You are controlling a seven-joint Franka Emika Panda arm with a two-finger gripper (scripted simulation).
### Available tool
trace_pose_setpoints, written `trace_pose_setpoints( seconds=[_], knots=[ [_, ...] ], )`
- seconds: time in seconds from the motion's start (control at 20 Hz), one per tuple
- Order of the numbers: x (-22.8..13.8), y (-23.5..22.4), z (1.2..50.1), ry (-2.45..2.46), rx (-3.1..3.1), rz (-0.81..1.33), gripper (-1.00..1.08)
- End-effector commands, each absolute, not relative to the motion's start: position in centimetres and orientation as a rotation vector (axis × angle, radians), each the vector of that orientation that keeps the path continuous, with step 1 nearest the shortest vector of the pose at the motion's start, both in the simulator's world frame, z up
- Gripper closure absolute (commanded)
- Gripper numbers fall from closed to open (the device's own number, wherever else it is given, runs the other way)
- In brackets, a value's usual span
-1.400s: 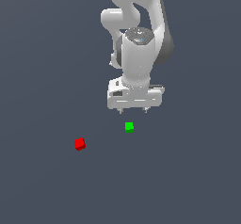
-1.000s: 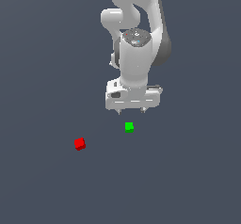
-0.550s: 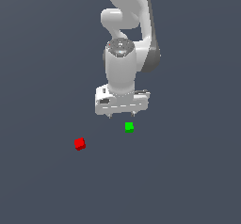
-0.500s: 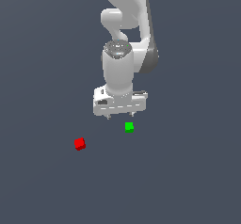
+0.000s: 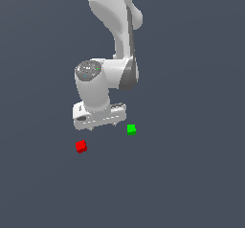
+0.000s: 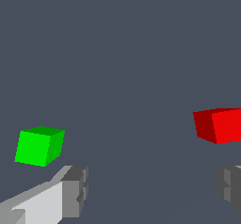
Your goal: Stack the red cube on top of the green cube.
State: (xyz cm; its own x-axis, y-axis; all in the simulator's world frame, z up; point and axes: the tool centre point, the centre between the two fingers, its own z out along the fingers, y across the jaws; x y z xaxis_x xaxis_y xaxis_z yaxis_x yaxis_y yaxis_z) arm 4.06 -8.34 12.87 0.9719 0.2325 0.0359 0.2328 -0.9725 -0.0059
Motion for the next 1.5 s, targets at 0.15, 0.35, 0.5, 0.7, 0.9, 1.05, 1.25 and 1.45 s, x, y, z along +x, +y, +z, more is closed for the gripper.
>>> trace_pose_setpoints(
  seconds=[0.15, 0.35, 0.5, 0.7, 0.9, 1.05, 1.25, 1.45],
  knots=[
    [5.6, -13.0, 10.5, -0.469, -3.099, -0.033, -0.92],
    [6.7, -15.6, 9.1, -0.529, -3.092, -0.020, -0.92],
    [7.3, -17.1, 8.3, -0.562, -3.088, -0.013, -0.92],
    [8.0, -18.4, 7.6, -0.593, -3.084, -0.006, -0.92],
    [8.5, -19.2, 7.2, -0.612, -3.081, -0.002, -0.92],
    [8.7, -19.5, 7.0, -0.620, -3.080, 0.000, -0.92],
    [8.8, -19.6, 7.0, -0.622, -3.080, 0.000, -0.92],
    [8.7, -19.6, 6.6, -0.620, -3.080, 0.001, -0.92]
  ],
)
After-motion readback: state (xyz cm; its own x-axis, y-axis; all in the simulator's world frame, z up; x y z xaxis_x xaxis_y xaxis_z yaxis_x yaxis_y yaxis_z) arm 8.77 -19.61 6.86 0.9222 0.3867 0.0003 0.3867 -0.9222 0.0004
